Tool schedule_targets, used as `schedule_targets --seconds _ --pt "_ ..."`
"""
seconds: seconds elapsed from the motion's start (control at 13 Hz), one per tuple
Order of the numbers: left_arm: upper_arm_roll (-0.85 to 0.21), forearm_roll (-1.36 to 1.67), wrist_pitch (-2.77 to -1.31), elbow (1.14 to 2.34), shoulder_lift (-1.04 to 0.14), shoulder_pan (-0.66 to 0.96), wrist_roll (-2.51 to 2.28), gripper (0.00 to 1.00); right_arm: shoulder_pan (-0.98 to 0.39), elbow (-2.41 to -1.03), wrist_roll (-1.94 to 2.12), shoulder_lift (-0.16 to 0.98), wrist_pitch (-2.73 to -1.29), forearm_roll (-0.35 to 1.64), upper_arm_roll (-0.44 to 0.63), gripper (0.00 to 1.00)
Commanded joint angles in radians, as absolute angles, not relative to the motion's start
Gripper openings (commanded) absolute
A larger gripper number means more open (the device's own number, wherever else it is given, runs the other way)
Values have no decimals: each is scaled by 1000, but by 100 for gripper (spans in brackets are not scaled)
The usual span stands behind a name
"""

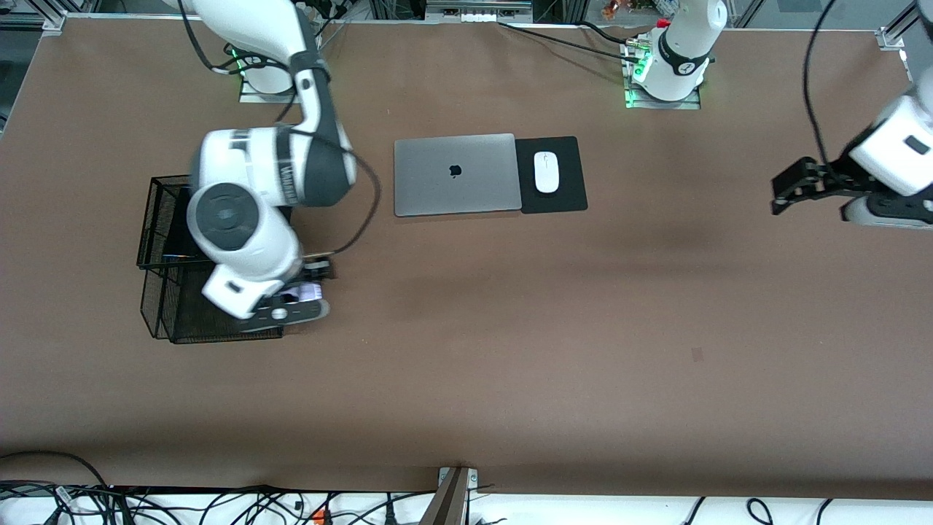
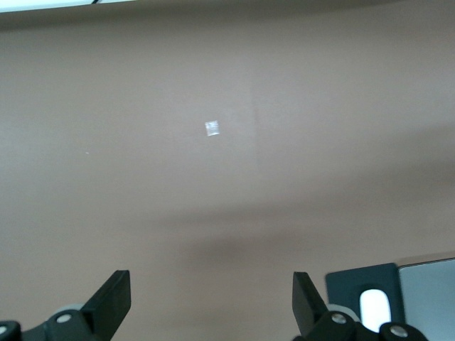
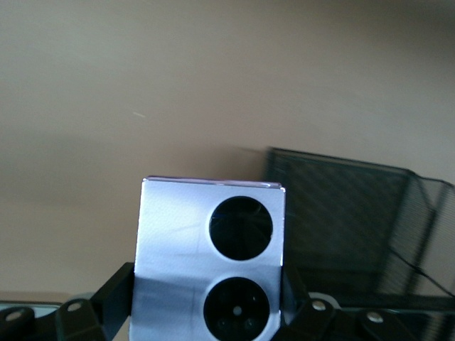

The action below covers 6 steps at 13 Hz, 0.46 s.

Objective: Place phones with both arms
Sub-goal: 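Carry the white phone into the mesh basket with the right gripper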

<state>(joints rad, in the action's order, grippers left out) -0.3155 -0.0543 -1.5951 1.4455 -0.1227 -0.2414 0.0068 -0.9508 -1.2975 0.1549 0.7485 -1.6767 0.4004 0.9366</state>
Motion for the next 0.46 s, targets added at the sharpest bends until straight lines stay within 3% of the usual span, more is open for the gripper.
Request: schedule_targets --seconds 0.0,0.38 --pt "-325 -66 -1641 1459 -120 -265 22 100 -950 -1420 271 747 -1690 416 1009 0" --pt "-327 -64 -1670 1454 -143 -278 -32 100 -885 -1586 400 747 -1813 471 1009 0"
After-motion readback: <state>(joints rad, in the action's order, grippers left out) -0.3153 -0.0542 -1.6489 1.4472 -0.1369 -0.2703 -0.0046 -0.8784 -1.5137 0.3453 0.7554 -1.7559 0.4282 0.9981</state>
